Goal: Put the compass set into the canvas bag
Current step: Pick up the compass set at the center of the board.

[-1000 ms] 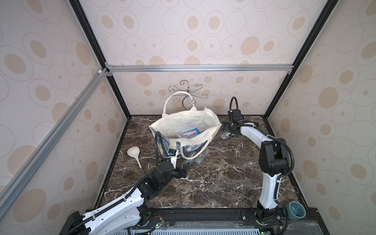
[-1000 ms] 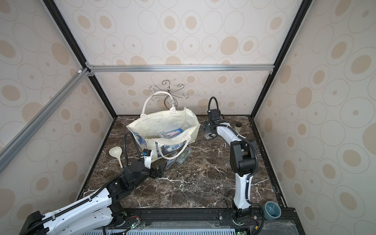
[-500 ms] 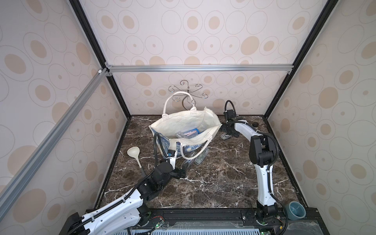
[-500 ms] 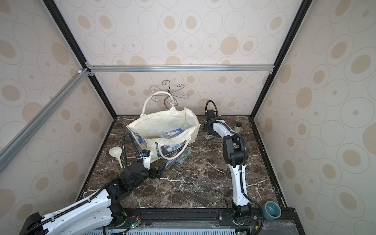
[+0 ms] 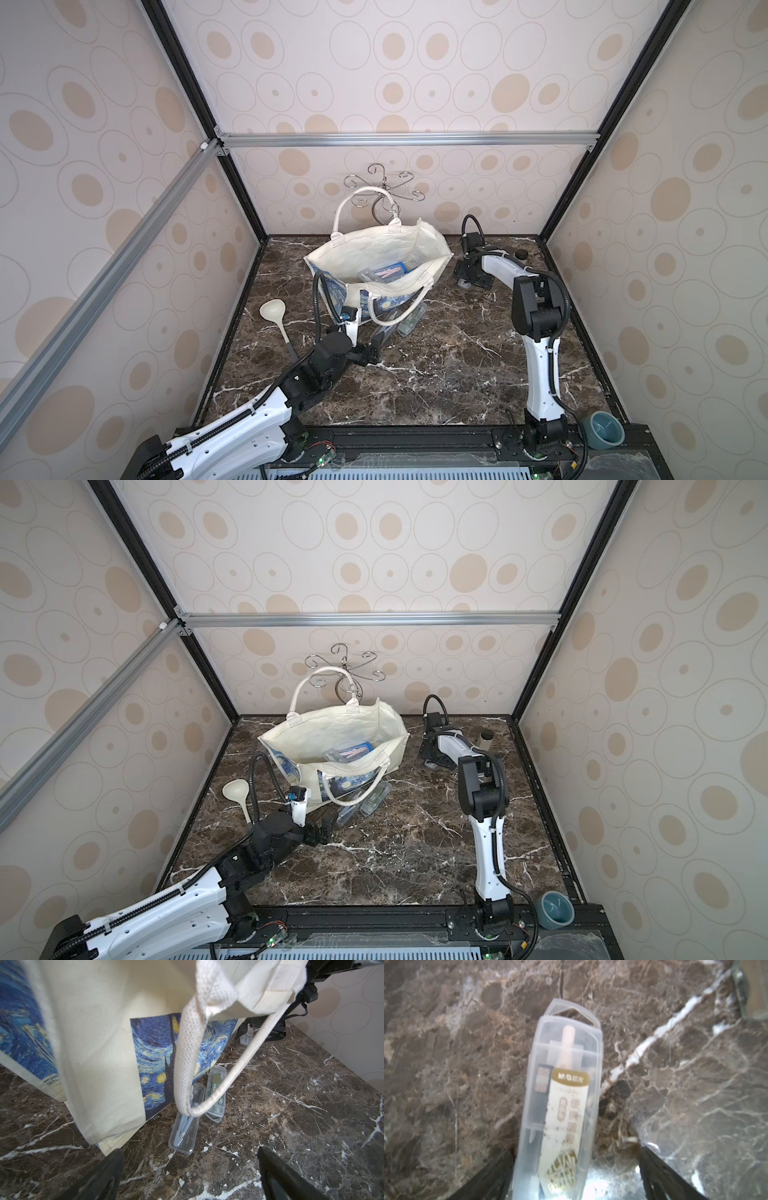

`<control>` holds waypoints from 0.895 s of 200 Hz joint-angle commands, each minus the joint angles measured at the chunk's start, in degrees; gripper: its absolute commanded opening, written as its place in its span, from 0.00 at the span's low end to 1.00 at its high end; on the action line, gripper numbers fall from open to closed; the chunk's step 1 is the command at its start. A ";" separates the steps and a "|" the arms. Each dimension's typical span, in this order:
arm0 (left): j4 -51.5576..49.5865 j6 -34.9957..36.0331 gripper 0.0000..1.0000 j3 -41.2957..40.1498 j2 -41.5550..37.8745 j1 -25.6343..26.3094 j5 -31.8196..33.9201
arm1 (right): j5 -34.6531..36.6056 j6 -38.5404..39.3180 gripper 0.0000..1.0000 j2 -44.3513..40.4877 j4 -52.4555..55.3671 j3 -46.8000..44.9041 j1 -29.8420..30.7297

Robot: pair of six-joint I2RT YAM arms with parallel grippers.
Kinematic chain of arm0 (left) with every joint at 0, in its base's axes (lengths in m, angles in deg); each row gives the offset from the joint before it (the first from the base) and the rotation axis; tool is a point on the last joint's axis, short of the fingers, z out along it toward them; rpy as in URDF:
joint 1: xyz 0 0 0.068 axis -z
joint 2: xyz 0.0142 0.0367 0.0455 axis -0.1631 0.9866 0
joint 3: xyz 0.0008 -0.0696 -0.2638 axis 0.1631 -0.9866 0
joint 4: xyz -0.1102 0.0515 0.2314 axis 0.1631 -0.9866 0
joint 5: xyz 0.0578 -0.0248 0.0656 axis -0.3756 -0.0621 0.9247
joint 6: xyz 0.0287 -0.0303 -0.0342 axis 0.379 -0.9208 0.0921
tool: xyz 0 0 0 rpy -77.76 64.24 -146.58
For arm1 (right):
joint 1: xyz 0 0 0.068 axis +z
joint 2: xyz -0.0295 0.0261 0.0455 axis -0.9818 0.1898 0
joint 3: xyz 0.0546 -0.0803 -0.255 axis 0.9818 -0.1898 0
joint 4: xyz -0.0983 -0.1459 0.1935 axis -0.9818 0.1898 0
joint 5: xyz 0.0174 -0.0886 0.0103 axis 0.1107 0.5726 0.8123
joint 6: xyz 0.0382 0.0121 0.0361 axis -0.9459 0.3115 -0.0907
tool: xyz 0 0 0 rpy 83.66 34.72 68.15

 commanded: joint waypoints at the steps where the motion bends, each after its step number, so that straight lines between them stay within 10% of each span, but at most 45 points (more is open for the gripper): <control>1: 1.23 0.69 1.00 -0.18 -0.65 0.32 0.66 | 0.48 0.80 0.95 -3.07 1.50 -4.90 -0.58; 179: 1.47 1.00 1.00 1.08 0.28 0.29 -0.10 | -5.67 9.61 0.58 -0.06 -3.70 -3.48 -2.39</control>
